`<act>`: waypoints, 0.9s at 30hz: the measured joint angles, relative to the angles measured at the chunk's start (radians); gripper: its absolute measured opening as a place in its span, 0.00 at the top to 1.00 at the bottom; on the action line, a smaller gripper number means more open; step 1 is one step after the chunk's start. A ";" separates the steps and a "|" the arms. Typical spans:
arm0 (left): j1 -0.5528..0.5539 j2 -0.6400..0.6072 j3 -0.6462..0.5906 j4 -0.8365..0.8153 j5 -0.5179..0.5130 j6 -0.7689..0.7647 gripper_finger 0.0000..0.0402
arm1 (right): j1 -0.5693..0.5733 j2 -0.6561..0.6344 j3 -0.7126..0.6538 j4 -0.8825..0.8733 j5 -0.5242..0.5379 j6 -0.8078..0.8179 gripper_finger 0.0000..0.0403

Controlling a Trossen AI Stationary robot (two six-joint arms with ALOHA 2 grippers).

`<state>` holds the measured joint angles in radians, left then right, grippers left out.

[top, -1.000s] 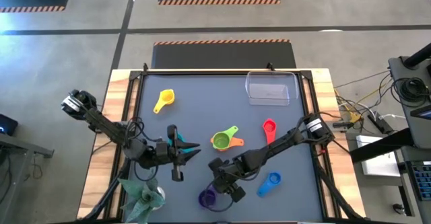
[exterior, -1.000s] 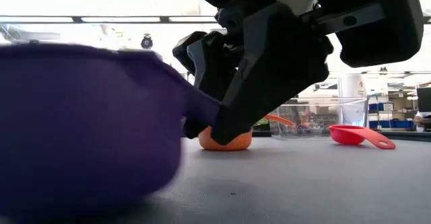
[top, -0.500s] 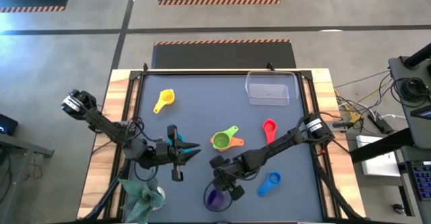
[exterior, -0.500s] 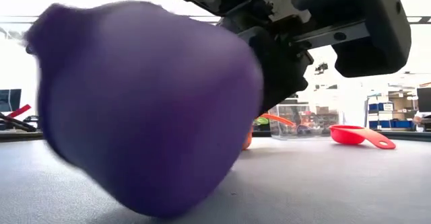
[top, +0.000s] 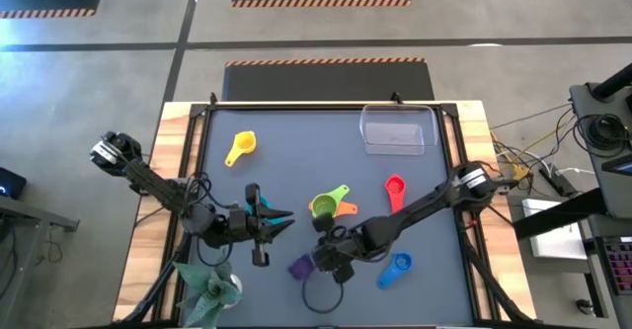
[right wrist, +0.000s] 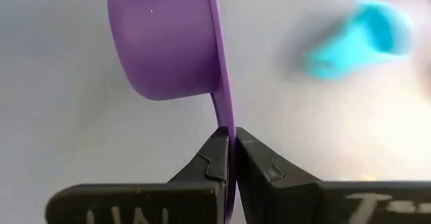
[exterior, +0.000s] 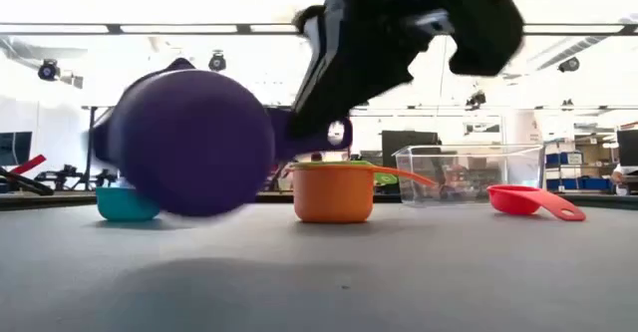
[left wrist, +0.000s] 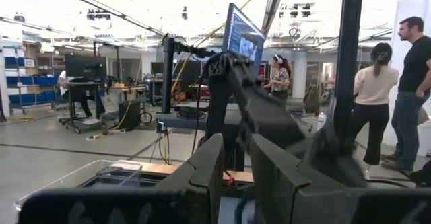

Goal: Nest measuring cups in basket
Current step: Stack the violet measuring cup on top of the light green measuring cup

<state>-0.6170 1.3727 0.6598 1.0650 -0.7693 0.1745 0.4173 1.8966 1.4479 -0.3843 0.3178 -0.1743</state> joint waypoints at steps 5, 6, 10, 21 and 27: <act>0.000 0.000 0.000 0.000 -0.004 0.000 0.86 | 0.046 -0.068 0.000 -0.137 0.423 0.048 0.98; 0.000 0.000 0.000 0.000 -0.005 0.000 0.86 | 0.057 -0.079 -0.002 -0.172 0.512 0.060 0.98; 0.000 0.000 0.000 0.000 -0.006 0.000 0.86 | 0.082 -0.099 -0.002 -0.343 0.798 0.143 0.98; 0.001 0.000 0.000 -0.001 -0.006 -0.002 0.86 | 0.059 -0.097 -0.147 -0.448 0.932 0.343 0.98; 0.007 0.000 0.000 -0.002 -0.006 -0.003 0.86 | 0.054 -0.097 -0.188 -0.394 0.932 0.347 0.98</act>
<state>-0.6104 1.3727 0.6597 1.0626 -0.7757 0.1719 0.4709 1.7996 1.2603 -0.7780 1.2495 0.1728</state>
